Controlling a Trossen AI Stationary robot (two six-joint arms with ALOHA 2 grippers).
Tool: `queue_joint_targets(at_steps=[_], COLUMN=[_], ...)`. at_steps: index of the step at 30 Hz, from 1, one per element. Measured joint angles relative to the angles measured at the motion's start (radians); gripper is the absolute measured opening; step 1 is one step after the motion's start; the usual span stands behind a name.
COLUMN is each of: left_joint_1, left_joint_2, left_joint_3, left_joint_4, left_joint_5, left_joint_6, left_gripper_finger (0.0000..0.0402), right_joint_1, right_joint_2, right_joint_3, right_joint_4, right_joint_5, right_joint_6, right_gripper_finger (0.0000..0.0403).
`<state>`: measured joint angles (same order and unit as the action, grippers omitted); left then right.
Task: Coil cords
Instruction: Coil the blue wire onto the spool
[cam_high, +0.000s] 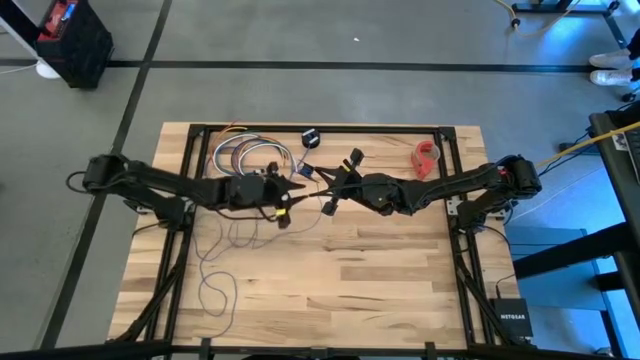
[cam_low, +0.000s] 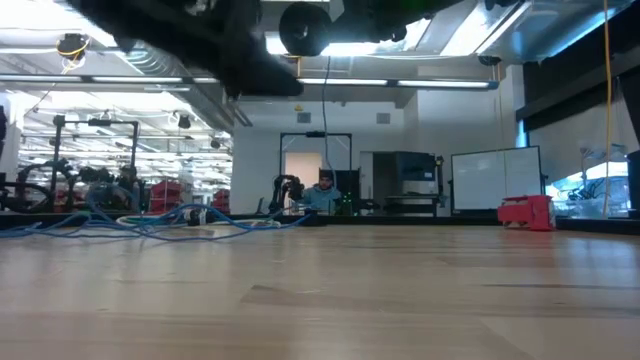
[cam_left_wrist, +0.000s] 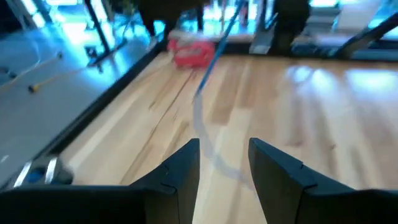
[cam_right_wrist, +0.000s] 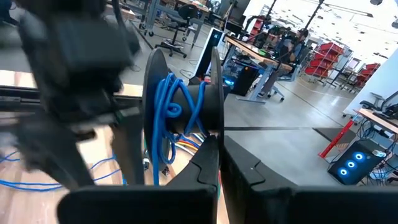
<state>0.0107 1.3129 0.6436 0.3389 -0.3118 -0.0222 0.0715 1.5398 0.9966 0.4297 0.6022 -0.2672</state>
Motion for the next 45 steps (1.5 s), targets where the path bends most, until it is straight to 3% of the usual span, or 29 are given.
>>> queue_joint_targets(at_steps=[7,20,30,39,45], left_joint_1=[0.049,0.092,0.102,0.102,0.100], left_joint_2=[0.121,0.282,0.317,0.318,0.226], left_joint_3=[0.001,0.001,0.002,0.001,0.001], left_joint_4=[0.136,0.343,0.415,0.396,0.214], left_joint_5=[0.105,0.100,0.100,0.099,0.008], left_joint_6=[0.014,-0.024,-0.020,0.035,0.062], left_gripper_finger=[0.0131,0.0131,0.0116,0.0009,0.0022], right_joint_1=[0.000,0.000,0.000,0.000,0.016], right_joint_2=[0.000,0.000,0.000,0.000,0.000], right_joint_3=[0.000,0.000,0.000,0.000,0.000], right_joint_4=[0.001,0.001,0.015,0.016,0.018], right_joint_5=[0.000,-0.022,-0.037,-0.038,-0.040], right_joint_6=[0.000,0.000,0.000,0.000,-0.004], right_gripper_finger=[0.0008,0.0008,0.0008,0.0008,0.0008])
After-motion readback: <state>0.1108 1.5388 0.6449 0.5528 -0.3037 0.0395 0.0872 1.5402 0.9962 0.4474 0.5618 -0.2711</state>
